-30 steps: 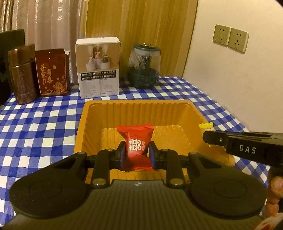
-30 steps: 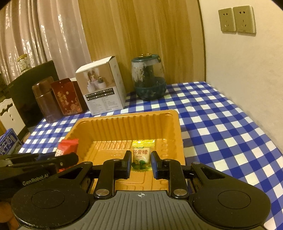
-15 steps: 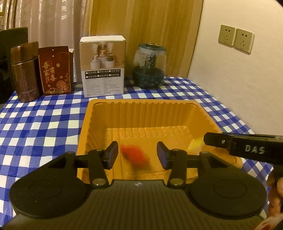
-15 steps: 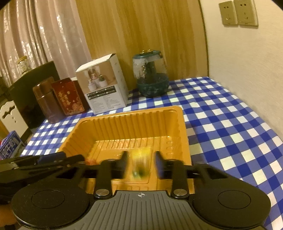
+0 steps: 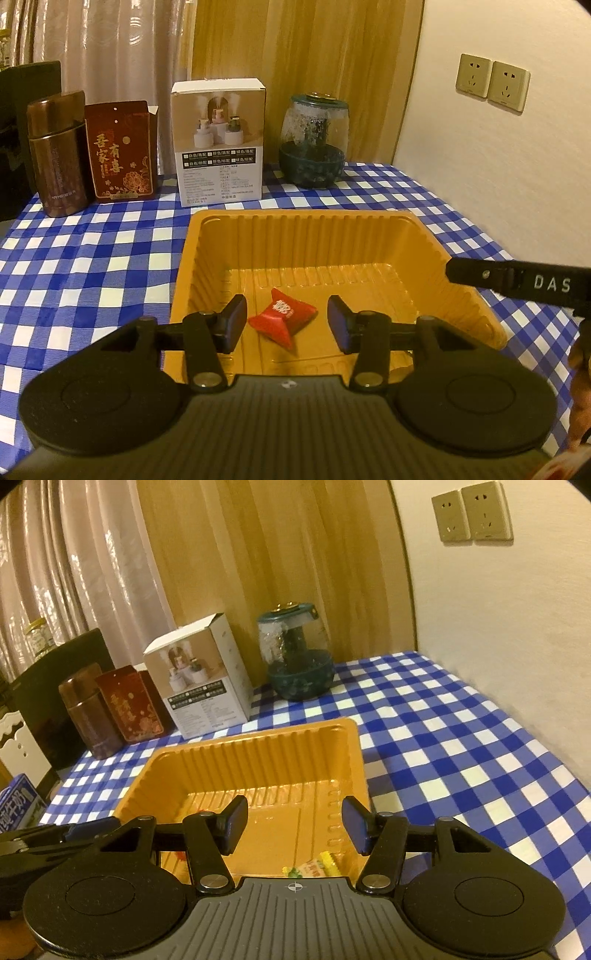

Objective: Organize snacks
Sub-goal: 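Carry both candies over the orange tray and open both tools to drop them, then move both tools back toward the remaining snacks on the tablecloth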

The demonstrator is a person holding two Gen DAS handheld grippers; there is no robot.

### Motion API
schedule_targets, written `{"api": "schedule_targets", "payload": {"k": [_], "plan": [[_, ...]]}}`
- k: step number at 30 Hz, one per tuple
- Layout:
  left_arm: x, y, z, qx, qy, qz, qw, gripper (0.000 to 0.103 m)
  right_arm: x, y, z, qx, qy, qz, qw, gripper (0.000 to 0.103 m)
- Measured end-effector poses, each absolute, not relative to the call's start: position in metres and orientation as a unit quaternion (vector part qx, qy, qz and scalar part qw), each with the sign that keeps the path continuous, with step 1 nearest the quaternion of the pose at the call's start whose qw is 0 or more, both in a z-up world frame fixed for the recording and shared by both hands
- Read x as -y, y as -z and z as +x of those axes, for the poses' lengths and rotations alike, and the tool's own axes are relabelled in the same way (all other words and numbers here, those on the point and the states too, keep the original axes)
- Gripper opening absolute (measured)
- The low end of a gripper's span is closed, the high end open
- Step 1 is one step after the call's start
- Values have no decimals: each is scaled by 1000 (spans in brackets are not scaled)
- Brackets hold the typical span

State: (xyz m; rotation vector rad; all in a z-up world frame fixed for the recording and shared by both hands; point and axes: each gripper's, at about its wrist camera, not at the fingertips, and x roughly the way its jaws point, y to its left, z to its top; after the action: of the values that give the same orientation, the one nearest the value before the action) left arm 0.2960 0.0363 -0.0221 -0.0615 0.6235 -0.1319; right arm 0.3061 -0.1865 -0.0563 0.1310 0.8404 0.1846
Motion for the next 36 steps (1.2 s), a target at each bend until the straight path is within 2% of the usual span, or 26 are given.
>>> {"api": "schedule_targets", "payload": {"k": [19, 27, 36], "plan": [[-51, -4, 219, -284, 70, -33, 956, 44, 199, 23, 246, -382, -80, 51, 919, 57], [-63, 4, 171, -304, 67, -41, 949, 44, 193, 16, 193, -391, -97, 37, 915, 57], [-74, 34, 116, -339, 60, -24, 939, 45, 182, 39, 128, -442, -121, 8, 889, 57]]}}
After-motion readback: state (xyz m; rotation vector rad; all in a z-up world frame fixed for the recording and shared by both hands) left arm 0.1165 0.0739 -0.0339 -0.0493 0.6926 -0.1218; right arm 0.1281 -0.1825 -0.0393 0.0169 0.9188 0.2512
